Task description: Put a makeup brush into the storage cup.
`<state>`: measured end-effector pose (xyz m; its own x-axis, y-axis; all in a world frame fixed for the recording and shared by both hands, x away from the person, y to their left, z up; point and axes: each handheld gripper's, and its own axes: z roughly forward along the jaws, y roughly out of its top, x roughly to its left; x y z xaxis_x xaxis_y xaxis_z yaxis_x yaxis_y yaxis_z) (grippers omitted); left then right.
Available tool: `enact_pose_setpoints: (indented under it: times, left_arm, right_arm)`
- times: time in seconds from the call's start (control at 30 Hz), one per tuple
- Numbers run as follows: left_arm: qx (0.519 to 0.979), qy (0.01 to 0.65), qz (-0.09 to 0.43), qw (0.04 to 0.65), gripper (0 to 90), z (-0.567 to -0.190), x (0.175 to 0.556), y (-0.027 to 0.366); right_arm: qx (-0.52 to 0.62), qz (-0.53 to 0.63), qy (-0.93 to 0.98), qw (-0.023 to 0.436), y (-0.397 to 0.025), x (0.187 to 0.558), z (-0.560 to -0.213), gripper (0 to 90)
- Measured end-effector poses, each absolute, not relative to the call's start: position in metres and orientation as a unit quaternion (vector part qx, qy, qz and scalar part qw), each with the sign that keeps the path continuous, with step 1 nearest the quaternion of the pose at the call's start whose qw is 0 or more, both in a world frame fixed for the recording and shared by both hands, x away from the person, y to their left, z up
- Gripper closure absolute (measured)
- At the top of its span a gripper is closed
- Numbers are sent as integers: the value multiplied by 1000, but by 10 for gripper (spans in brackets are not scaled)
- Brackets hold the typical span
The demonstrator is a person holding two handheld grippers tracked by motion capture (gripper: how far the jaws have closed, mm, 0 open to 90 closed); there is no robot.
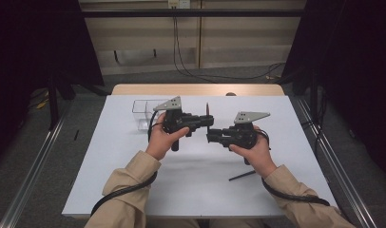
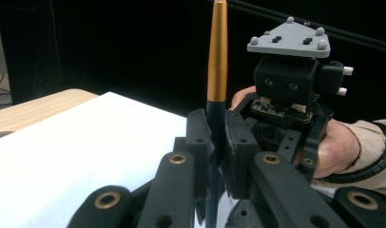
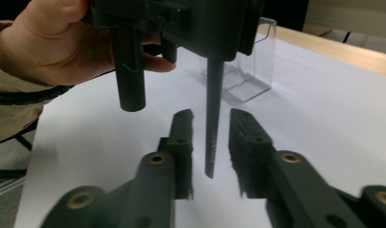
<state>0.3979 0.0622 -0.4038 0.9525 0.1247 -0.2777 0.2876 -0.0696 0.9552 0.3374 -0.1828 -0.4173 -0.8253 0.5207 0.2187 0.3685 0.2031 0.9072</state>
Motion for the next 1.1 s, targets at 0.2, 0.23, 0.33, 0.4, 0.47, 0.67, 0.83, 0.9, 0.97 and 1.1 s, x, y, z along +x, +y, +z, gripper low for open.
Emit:
enact_pose_setpoints:
  times: [0.2,0.23,0.33,0.4,0.47,0.67,0.83,0.9,0.97,1.1]
  left_arm:
    - [730,147,-55,666,829,-403,398,67]
    - [730,147,-55,665,829,-402,398,68]
    - [732,146,-51,664,829,-401,398,68]
    - [734,145,-49,662,829,-400,398,69]
    - [736,143,-45,660,829,-399,398,69]
    - [738,143,-38,658,828,-397,398,71]
    - [740,144,-36,656,828,-397,398,75]
    - [738,145,-35,658,828,-397,398,76]
    - [739,144,-33,658,828,-396,398,77]
    - [739,145,-29,657,828,-396,397,79]
  right_arm:
    - [291,563,769,83,-187,337,-417,443]
    - [294,562,769,82,-190,337,-417,369]
    - [297,556,772,80,-192,337,-418,319]
    - [296,556,772,85,-194,336,-419,267]
    - [294,555,773,86,-195,336,-419,255]
    - [291,554,773,99,-202,332,-420,134]
    - [288,553,774,106,-207,328,-421,104]
    - [289,554,773,104,-209,327,-422,94]
    - [294,561,767,102,-214,324,-423,80]
    - [294,567,762,106,-221,321,-422,53]
